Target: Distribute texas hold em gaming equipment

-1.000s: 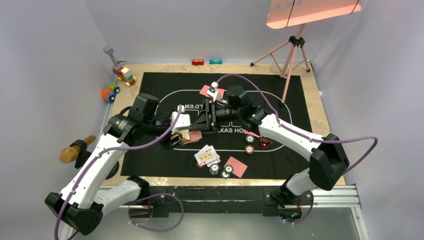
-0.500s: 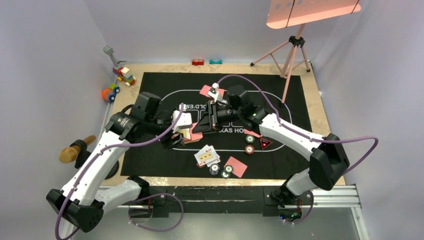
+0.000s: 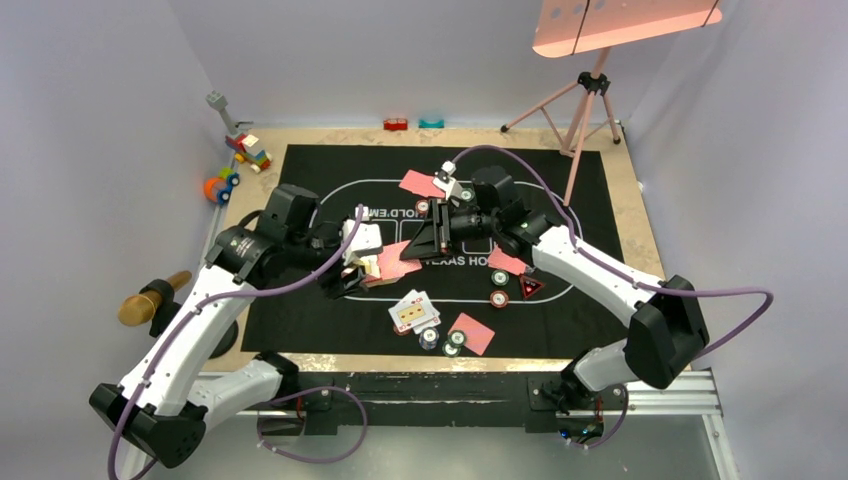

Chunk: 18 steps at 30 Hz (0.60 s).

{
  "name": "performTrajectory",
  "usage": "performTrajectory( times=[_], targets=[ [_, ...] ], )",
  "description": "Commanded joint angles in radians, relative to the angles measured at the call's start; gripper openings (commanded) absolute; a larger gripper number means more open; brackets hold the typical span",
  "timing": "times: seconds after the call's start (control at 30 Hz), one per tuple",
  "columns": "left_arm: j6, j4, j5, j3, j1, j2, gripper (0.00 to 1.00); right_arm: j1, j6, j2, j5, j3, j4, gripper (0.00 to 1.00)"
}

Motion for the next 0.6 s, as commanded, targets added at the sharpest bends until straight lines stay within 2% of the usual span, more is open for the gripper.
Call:
performTrajectory(
  times=[0.0, 0.2, 0.3, 0.47, 0.57],
  targets=[
    [-0.033, 0.035, 0.050, 0.030, 0.001, -0.034, 0.00, -0.008, -0.045, -0.024, 0.009, -0.008, -0.058, 0.30],
    [-0.046, 0.035, 0.055, 0.012, 0.001, -0.052, 0.00, -0.034, -0.063, -0.046, 0.014, 0.016, -0.103, 0.27],
    [-0.055, 0.034, 0.058, 0.002, 0.001, -0.058, 0.00, -0.047, -0.068, -0.063, 0.016, 0.028, -0.125, 0.20],
    [-0.061, 0.041, 0.055, -0.008, 0.001, -0.061, 0.00, -0.062, -0.058, -0.090, 0.011, 0.042, -0.135, 0.02],
    [-0.064, 0.033, 0.051, -0.013, 0.002, -0.056, 0.00, -0.082, -0.055, -0.114, 0.001, 0.058, -0.145, 0.00]
  ],
)
